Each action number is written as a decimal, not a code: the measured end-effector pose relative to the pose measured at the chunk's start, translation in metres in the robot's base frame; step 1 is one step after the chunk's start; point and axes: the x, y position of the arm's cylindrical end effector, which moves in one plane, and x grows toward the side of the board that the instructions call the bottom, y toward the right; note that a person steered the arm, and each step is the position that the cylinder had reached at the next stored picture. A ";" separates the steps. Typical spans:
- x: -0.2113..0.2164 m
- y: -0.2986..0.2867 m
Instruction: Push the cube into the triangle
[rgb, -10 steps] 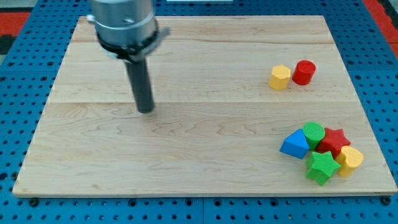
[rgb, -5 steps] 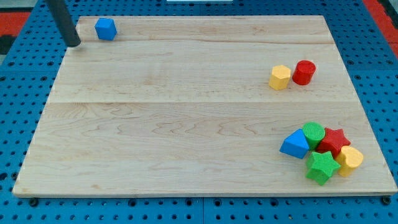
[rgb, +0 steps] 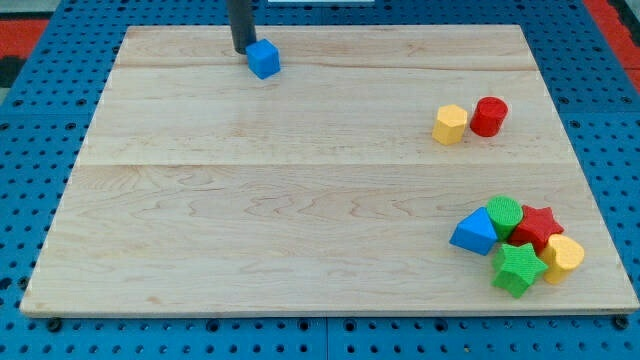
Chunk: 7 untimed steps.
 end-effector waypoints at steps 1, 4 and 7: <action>0.038 0.047; 0.089 0.127; 0.153 0.167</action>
